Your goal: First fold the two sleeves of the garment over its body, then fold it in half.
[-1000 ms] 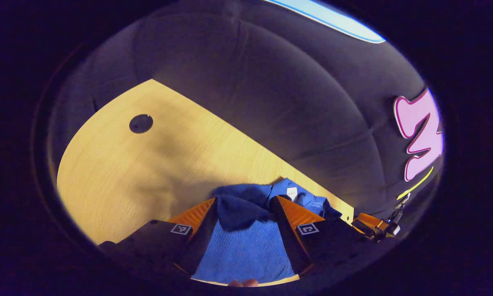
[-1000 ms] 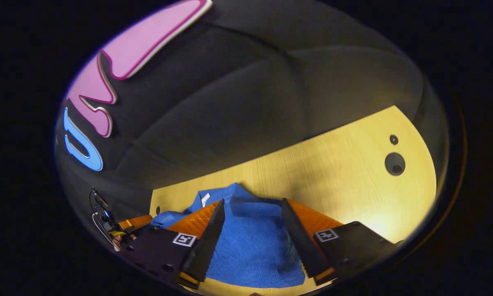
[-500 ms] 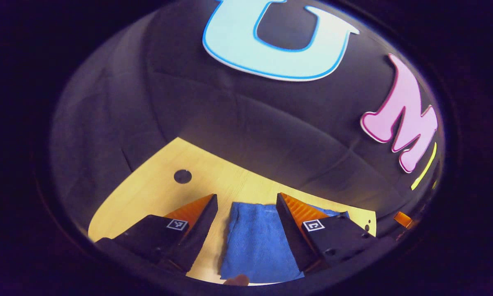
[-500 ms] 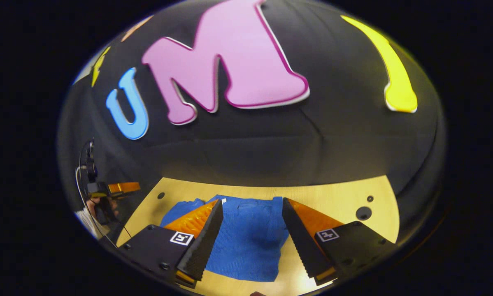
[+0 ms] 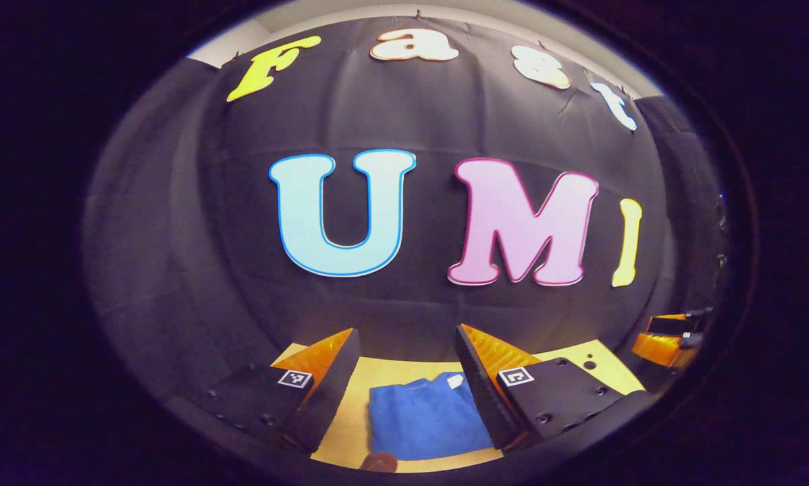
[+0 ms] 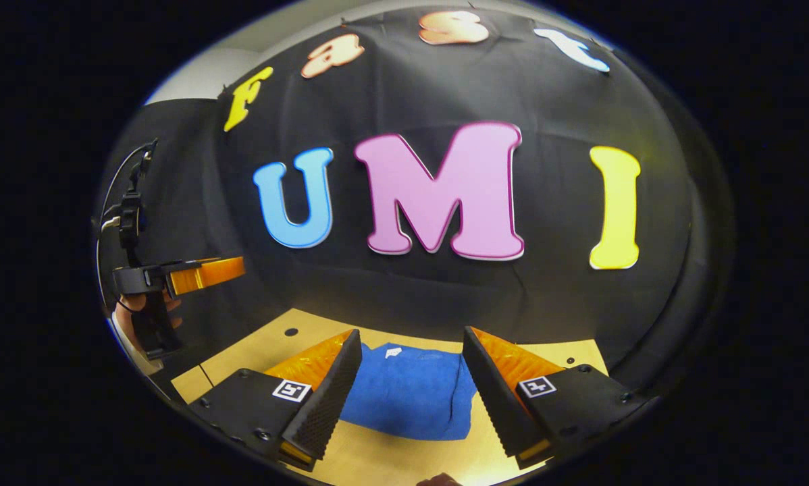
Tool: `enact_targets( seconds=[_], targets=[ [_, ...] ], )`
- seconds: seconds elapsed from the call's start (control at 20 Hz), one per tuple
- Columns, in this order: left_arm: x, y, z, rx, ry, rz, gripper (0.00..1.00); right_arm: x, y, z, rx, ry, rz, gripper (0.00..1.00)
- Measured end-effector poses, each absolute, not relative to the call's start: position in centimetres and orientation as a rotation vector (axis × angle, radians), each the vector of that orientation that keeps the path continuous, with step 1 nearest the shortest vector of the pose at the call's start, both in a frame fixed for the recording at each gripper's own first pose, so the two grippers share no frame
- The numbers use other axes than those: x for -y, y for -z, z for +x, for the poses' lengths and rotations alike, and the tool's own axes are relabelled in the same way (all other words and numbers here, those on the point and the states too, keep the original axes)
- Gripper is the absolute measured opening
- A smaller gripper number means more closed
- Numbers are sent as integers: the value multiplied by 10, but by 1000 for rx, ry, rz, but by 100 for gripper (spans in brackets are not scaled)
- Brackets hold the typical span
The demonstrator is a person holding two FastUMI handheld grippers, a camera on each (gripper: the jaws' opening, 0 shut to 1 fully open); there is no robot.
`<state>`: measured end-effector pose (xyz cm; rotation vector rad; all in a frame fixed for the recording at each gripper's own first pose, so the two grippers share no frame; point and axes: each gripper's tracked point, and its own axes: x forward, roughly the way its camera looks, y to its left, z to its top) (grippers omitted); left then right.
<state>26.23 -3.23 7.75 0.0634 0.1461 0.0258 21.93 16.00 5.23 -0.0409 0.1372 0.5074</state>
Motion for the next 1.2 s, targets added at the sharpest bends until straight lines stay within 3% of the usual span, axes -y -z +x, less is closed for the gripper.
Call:
enact_targets(
  seconds=[0.35, 0.5, 0.7, 1.0, 1.05, 1.15, 1.2],
  targets=[
    [69, -80, 118, -84, 90, 165, 81, -135, -102, 89, 42, -316, -53, 95],
    [81, -75, 67, -59, 106, 185, 81, -139, -105, 41, 41, -326, -30, 95],
    [89, -80, 25, -70, 97, 90, 81, -133, -127, 15, 85, -333, -43, 95],
    [85, -101, -1, -22, -26, 57, 81, -129, -152, 6, 128, -408, -46, 95],
    [93, -101, -1, -10, -14, 51, 80, -128, -154, 3, 129, -424, -45, 90],
    [100, -107, 6, 31, -22, 66, 81, -118, -159, 7, 144, -408, -46, 95],
    [99, -102, 6, 16, -44, 76, 81, -110, -155, 8, 139, -391, -50, 86]
  ],
)
